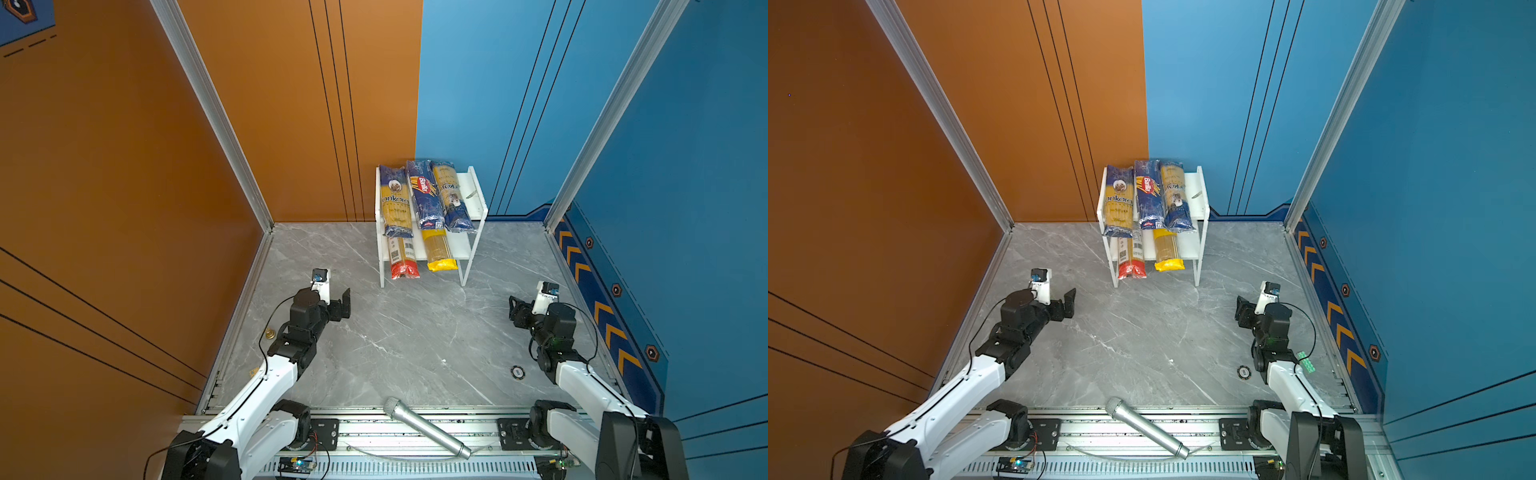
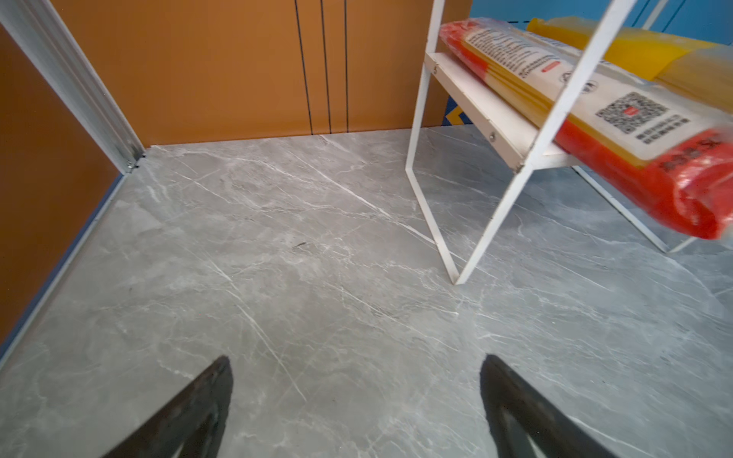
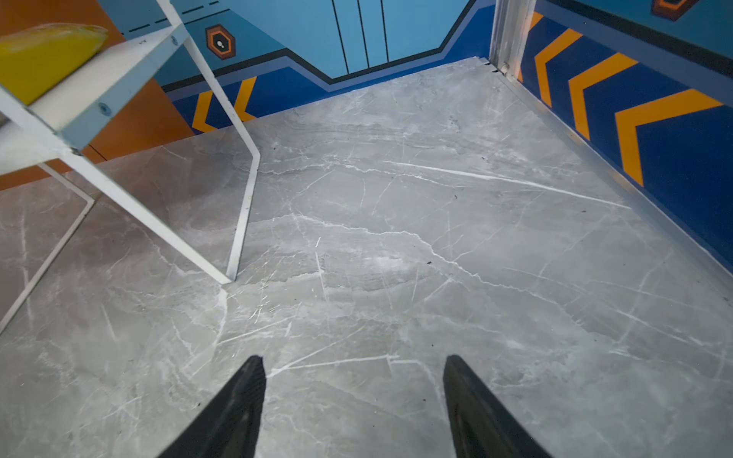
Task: Arrange pasta packages on shelves
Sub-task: Reset both arms
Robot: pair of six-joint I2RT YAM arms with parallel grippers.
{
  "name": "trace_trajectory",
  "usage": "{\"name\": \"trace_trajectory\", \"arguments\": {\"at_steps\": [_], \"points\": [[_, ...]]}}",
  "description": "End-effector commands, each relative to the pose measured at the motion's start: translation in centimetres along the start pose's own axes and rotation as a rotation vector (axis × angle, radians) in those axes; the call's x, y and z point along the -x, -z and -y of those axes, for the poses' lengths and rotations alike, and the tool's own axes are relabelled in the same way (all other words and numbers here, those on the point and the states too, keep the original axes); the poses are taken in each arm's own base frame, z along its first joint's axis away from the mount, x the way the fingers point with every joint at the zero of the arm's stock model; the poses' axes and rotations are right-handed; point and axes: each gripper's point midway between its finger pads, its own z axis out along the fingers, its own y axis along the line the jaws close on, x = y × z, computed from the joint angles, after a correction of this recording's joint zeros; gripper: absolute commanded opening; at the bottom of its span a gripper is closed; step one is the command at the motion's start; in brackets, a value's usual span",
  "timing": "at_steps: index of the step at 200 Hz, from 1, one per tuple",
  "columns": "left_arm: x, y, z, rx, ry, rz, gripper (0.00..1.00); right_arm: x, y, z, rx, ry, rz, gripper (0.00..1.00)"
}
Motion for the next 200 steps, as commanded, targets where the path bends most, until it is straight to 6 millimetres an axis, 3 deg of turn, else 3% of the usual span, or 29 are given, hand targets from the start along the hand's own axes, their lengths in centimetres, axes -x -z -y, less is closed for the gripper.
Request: {"name": "trace_trajectory", "arguments": {"at_steps": [1,45,69,95,133,200], "points": [[-0.4,-0.6,-2.1,0.053,-0.025,0.029,0.98,2.8,-0.5,0.9,-0.046,0.020,0.139,0.69],[-2.7,-2.0,-5.5,0.134,0.020,0.062,0.98,2.8,-3.0,1.3,-0.052,0.009,0.156,0.69],[-3.9,-3.4,-6.4,0.147,0.033,0.045,0.98,2.2,-4.3,1.4,-0.053,0.010,0.151,0.69],[-4.1,-4.3,-7.3,0.173,0.025,0.090,0.98,1.7,-4.6,0.5,-0.044,0.057,0.141,0.70],[-4.9,-6.0,-7.1,0.135,0.035,0.077,0.98,0.5,-5.3,-1.1,-0.029,0.147,0.137,0.70],[-6.1,-6.5,-6.9,0.126,0.027,0.096,0.98,0.1,-6.3,-2.4,-0.005,0.202,0.086,0.71]]}}
